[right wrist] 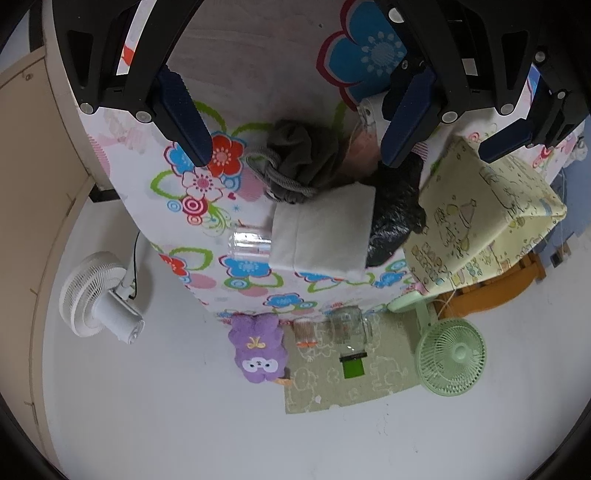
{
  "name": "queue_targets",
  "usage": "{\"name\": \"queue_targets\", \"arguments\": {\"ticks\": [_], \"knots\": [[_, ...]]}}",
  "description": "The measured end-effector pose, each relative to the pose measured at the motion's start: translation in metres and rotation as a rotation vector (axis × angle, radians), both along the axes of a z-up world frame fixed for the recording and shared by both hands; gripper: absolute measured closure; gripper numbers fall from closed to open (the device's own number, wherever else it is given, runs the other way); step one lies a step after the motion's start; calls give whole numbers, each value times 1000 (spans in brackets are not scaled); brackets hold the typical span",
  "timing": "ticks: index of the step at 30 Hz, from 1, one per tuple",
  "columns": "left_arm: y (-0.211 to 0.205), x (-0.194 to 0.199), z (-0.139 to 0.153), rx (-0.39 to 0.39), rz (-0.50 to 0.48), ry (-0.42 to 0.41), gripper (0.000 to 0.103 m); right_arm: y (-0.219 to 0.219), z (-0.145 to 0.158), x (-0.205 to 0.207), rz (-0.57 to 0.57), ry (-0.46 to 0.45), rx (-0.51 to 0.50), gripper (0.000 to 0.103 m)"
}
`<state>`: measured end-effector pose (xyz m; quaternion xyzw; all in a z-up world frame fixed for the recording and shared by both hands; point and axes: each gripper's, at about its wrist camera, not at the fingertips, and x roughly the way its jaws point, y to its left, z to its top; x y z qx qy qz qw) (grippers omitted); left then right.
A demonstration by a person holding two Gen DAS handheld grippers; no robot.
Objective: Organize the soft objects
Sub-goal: 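Grasp the beige roll with the left gripper while the right gripper grasps the grey drawstring pouch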
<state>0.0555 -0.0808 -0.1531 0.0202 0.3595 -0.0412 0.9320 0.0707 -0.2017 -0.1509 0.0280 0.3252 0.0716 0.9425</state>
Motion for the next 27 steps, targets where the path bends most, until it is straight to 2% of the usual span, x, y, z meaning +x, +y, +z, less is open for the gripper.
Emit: {"name": "queue_targets", "arguments": {"ticks": [4,9,18,21,25,27], "knots": [[-2,3,-8,-5,-8,32,17,1,-8,3,3,21,4,9],[-7,8,-15,-19,-35,69,47,0,-14,6,1,36,7,9],[-22,13,-14,7,-54,53,71,-5,-18,23,-12,50,20,10],[-26,16,-13,20,-67,45,77,-5,-20,30,-3,63,20,15],[-25,19,-13,19,-65,45,79,-5,-26,38,13,98,44,23],[-25,21,-13,21,-66,44,81,-5,-30,42,28,131,64,30]]}}
